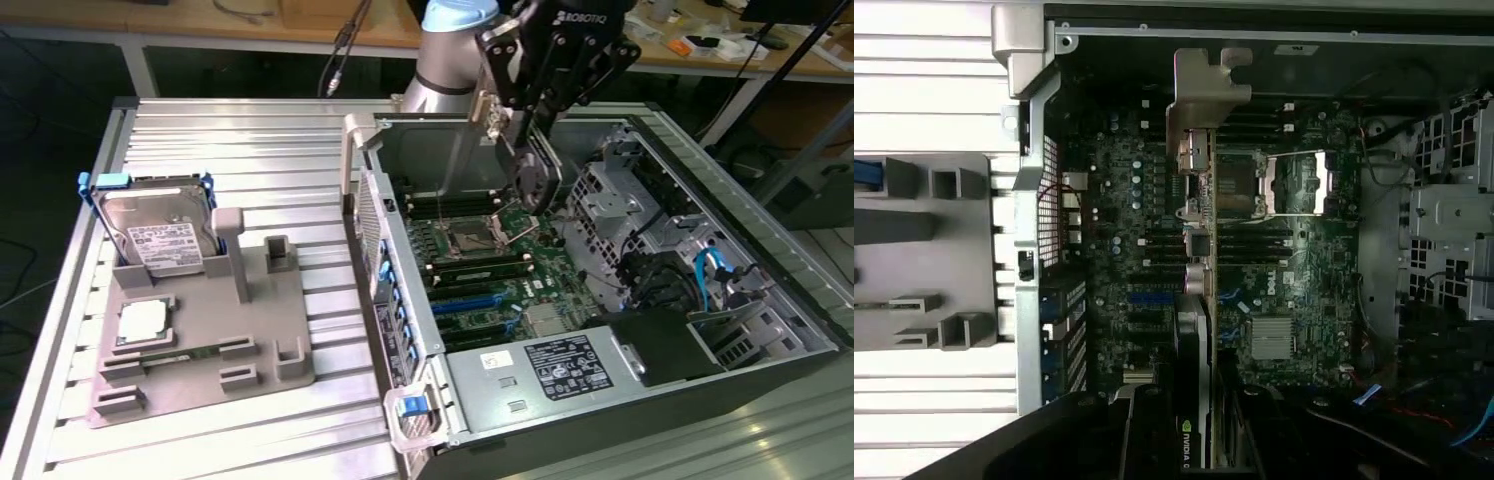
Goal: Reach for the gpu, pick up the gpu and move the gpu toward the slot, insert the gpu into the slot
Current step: 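Pick up the gpu and move the gpu toward the slot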
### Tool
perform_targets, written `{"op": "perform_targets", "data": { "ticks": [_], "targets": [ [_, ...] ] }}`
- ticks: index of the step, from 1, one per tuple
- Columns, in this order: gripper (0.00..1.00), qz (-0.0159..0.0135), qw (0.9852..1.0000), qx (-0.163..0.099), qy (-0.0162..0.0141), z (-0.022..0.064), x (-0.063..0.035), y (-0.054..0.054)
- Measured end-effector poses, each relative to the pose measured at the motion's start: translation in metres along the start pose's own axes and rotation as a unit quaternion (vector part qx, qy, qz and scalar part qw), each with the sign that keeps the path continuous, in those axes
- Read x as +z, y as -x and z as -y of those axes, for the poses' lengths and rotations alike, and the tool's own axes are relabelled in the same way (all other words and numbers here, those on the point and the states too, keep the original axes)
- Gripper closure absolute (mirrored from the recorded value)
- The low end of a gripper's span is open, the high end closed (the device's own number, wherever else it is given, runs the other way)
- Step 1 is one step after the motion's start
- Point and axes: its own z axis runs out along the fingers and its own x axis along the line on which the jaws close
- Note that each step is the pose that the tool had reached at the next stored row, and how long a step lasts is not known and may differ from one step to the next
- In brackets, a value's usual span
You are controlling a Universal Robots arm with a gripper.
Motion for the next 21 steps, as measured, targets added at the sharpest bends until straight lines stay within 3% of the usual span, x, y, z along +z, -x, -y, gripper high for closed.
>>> {"op": "perform_targets", "data": {
  "ticks": [14,21],
  "targets": [
    [0.73,0.0000,1.0000,0.000,0.0000,0.0003,0.0035,0.061],
    [0.73,0.0000,1.0000,0.000,0.0000,0.0003,0.0042,0.063]
  ]
}}
